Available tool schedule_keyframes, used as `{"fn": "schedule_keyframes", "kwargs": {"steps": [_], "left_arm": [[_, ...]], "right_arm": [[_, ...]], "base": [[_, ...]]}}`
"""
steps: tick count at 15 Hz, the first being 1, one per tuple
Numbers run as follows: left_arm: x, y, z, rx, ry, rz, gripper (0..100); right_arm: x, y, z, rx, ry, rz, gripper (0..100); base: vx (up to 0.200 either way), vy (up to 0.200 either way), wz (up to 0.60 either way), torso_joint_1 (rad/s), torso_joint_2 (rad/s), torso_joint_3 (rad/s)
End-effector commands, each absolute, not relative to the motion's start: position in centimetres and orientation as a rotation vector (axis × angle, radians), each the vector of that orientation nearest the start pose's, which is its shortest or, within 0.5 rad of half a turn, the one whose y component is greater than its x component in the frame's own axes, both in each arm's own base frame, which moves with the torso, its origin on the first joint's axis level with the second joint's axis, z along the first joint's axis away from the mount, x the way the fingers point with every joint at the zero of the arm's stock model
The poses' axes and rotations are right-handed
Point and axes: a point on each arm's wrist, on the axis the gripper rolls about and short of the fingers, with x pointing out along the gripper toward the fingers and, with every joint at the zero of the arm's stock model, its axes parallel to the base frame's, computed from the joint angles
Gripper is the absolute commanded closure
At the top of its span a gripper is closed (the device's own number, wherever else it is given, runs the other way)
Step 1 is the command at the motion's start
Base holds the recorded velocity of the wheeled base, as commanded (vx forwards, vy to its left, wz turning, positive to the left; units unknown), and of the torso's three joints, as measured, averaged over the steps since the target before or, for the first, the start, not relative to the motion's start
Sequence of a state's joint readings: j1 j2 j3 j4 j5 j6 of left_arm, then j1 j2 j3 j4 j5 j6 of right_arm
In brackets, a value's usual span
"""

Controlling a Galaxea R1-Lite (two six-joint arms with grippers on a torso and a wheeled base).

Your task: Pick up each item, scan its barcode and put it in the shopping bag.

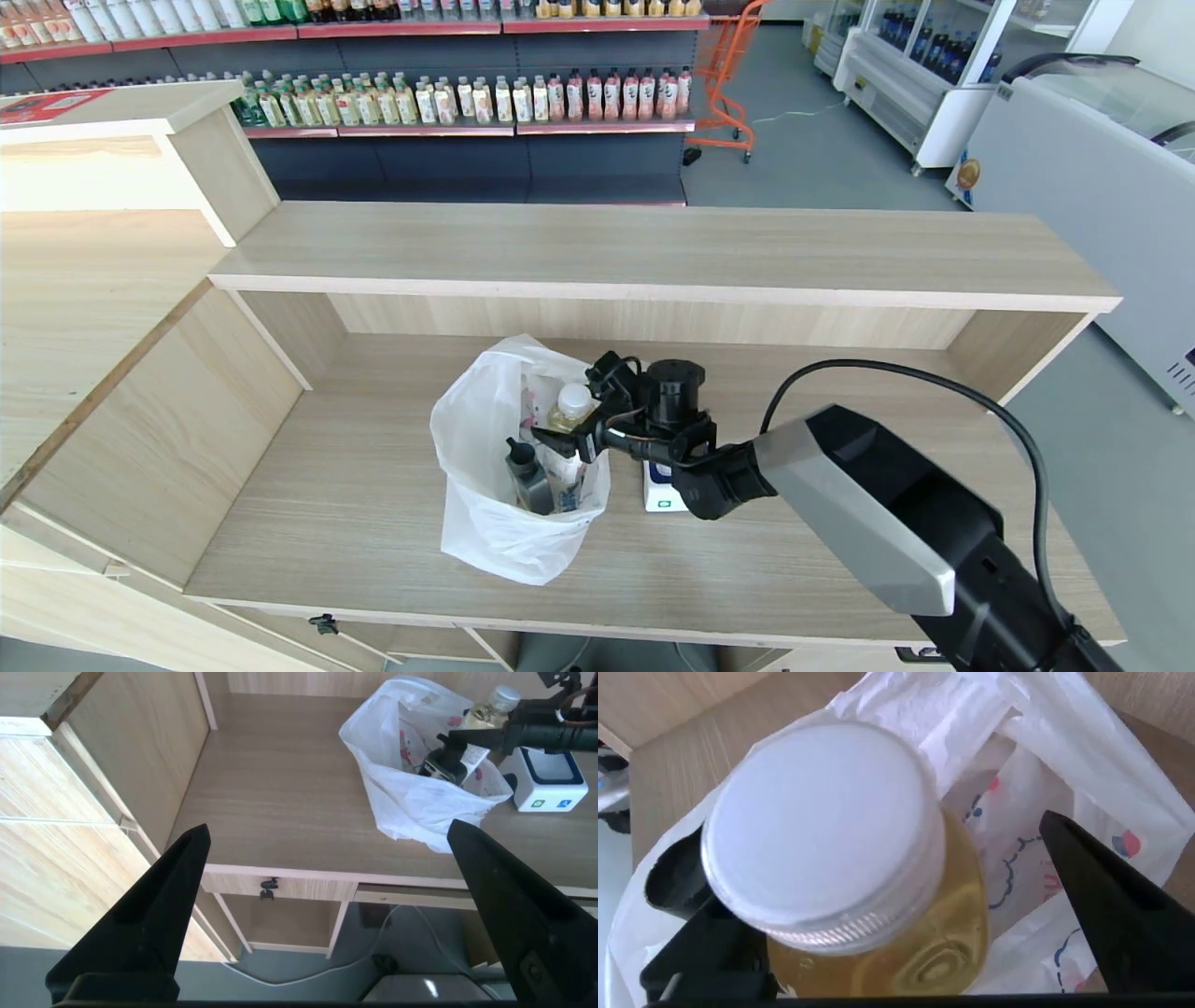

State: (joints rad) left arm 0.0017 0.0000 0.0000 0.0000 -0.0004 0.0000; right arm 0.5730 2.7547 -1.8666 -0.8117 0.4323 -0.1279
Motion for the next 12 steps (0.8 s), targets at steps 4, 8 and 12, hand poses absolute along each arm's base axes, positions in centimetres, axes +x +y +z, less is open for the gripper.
{"fn": "schedule_keyframes", "kwargs": {"steps": [4, 8, 12], "left_arm": [[-2.3, 0.0, 7.6, 0.000, 0.002, 0.002, 0], [-2.3, 0.0, 7.6, 0.000, 0.002, 0.002, 0], [-2.3, 0.0, 7.6, 0.000, 0.002, 0.002, 0]], "right_arm": [[38.3, 23.2, 12.3, 0.201, 0.168, 0.948, 0], [27.7, 13.1, 18.7, 0.236, 0.176, 0.830, 0], [10.8, 3.4, 16.5, 0.106, 0.153, 0.549, 0]], "base": [[0.000, 0.000, 0.00, 0.000, 0.00, 0.000], [0.000, 0.000, 0.00, 0.000, 0.00, 0.000], [0.000, 0.000, 0.00, 0.000, 0.00, 0.000]]}}
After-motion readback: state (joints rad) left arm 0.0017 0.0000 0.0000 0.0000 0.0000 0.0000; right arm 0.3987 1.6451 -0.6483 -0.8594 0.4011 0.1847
